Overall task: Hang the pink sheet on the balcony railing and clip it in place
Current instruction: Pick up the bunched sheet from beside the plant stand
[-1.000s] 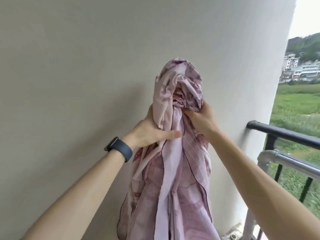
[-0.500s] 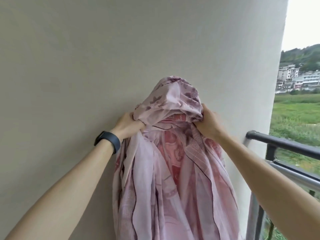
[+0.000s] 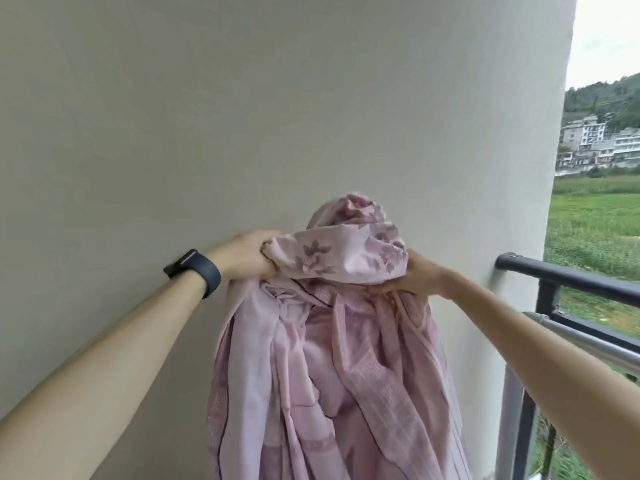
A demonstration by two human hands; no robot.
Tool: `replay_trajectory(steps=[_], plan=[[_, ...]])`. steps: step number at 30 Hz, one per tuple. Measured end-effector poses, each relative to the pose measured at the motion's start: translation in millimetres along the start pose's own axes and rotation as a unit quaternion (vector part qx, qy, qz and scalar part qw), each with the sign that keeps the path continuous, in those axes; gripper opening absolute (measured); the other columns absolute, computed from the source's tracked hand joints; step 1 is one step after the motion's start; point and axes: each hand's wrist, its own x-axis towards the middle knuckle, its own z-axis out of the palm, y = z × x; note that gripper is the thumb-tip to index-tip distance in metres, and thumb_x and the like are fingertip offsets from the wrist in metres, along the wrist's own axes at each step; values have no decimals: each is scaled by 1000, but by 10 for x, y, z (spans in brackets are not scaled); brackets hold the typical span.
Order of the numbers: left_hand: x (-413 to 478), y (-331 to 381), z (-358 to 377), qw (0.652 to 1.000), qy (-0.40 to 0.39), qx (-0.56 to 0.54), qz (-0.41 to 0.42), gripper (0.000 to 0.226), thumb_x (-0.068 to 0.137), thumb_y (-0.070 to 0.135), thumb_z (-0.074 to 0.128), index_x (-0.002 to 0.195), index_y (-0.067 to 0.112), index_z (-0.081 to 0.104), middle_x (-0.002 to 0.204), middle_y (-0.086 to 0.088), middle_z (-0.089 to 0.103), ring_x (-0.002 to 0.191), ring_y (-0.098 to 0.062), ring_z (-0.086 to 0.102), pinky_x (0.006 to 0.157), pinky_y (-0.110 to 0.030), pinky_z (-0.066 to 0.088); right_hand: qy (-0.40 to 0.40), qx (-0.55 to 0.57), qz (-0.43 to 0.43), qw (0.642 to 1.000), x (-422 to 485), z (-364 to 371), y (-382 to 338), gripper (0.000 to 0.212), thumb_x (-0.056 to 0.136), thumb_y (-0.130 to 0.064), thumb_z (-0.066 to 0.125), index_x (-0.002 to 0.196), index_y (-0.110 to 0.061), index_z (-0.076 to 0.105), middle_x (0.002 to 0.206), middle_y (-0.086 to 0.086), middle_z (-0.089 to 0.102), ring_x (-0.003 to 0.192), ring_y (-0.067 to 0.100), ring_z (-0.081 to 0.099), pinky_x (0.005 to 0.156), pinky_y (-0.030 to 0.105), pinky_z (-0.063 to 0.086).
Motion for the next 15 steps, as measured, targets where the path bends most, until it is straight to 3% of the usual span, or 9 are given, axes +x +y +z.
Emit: replay_trajectory(steps=[2,4,5,7,9,11,13,15], plan=[[50,-122,62,995,5,102,-19,30,66,26,62,95,27,67,88,5,71,85,-22,64,78,-36,54,135,-125,-32,982,130,-118,20,17,67,-48,60,69,-32,59,78,-6,66,81,22,61,77,29,41],[131,-116,158,997,8,54,-58,11,61,23,63,71,24,62,74,5,64,71,-21,56,71,-42,53,228,-238,-62,942,278,-141,46,22,70,-37,47,72,-20,60,79,3,66,83,25,57,81,31,33],[119,-52,199,995,-25,8,-93,9,55,22,64,61,21,57,67,2,58,65,-21,51,65,-43,47,245,-228,-68,940,310,-136,54,26,71,-33,48,80,-16,64,82,1,66,86,22,54,83,33,36],[74,1,260,975,-124,-89,-159,19,52,21,71,70,15,71,73,-8,65,70,-23,58,69,-38,47,224,-130,-73,963,309,-108,78,31,75,-31,53,96,-13,68,91,-3,68,87,22,61,80,39,50],[48,-69,325,963,-185,-104,-166,31,55,20,74,84,11,75,79,-9,69,77,-24,63,74,-33,48,178,-119,-54,975,289,-79,172,18,81,-24,59,95,-14,66,89,-4,68,85,25,64,73,37,52],[131,-237,357,980,-148,-41,-128,26,53,24,73,76,13,69,72,-1,65,73,-19,58,69,-27,44,101,-187,-34,976,273,-80,252,6,86,-18,64,91,-22,64,86,-6,63,85,22,61,73,31,47],[240,-392,348,993,-67,5,-93,32,57,31,75,87,21,70,80,9,70,78,-14,62,72,-25,51,41,-229,-39,972,263,-102,325,13,87,-21,69,100,-21,68,93,-3,66,87,20,60,76,31,48],[339,-428,358,998,-6,22,-64,42,55,43,74,96,35,67,91,14,73,91,-14,68,83,-37,56,78,-270,-32,959,263,-168,350,14,88,-21,65,101,-16,67,94,3,69,84,21,60,75,32,49]])
